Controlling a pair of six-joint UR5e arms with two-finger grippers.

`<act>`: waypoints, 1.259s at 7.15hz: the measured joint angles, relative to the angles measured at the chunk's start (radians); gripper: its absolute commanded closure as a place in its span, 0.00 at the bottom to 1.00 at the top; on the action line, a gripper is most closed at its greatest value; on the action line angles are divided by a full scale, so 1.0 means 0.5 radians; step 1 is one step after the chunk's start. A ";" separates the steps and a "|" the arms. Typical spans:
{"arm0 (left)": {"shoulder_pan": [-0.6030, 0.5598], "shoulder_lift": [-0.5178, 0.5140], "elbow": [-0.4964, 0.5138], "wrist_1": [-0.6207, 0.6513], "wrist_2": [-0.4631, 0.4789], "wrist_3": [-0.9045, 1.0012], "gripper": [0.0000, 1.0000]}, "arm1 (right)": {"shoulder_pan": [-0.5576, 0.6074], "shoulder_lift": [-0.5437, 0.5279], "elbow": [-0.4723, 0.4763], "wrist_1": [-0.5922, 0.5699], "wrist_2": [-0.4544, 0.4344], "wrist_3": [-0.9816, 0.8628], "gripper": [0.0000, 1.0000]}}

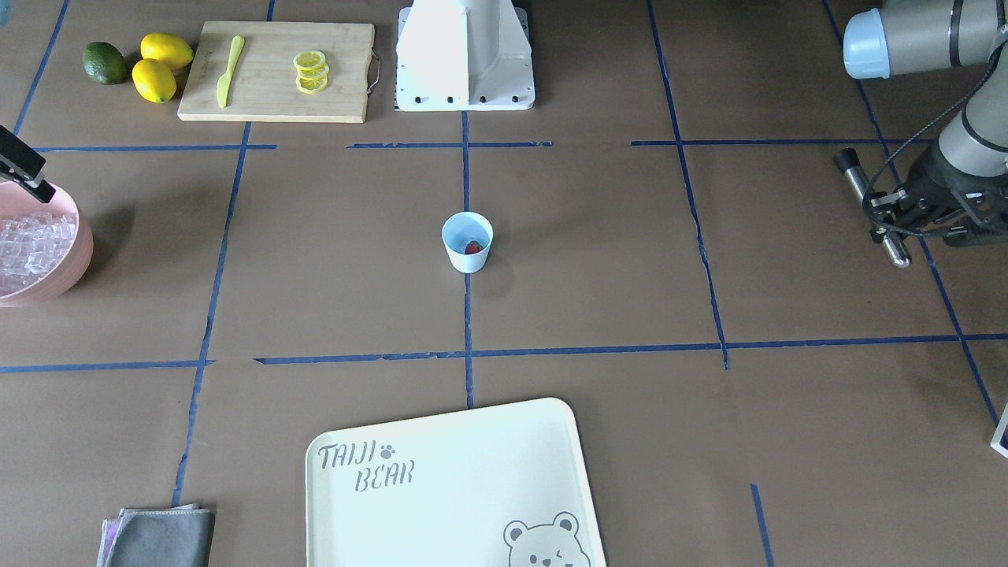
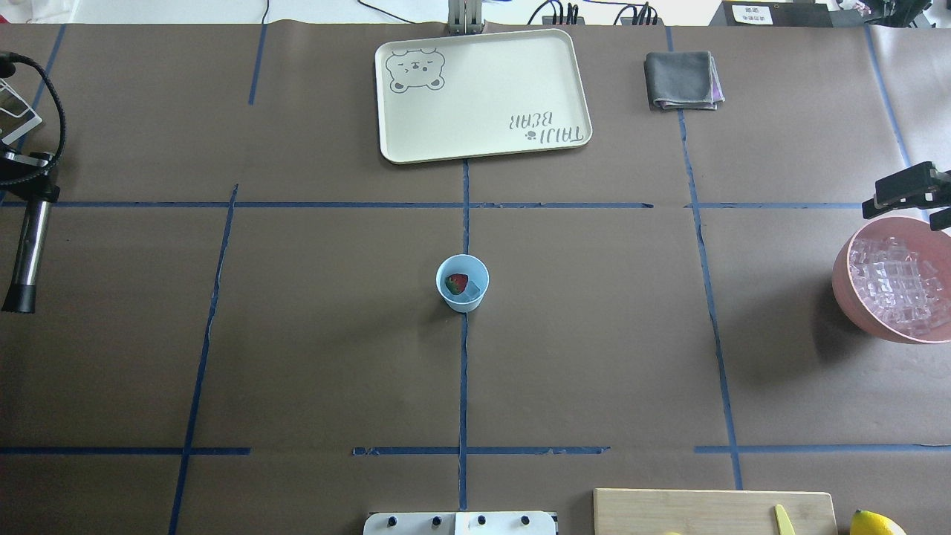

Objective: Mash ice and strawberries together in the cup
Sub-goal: 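Lower the muddler onto the table with the left gripper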

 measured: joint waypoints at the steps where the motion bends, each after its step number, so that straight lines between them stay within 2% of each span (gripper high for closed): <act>1: -0.008 -0.006 0.152 0.003 -0.005 0.035 1.00 | 0.000 -0.002 0.002 0.000 -0.001 0.002 0.01; 3: -0.012 -0.037 0.460 -0.037 -0.010 0.157 1.00 | 0.000 -0.002 0.004 0.000 -0.004 0.003 0.01; 6: -0.012 -0.061 0.838 -0.393 -0.010 0.208 1.00 | 0.000 -0.001 0.005 0.000 -0.007 0.003 0.01; 9: -0.012 -0.065 0.950 -0.516 -0.009 0.304 1.00 | 0.000 -0.001 0.008 0.001 -0.007 0.003 0.01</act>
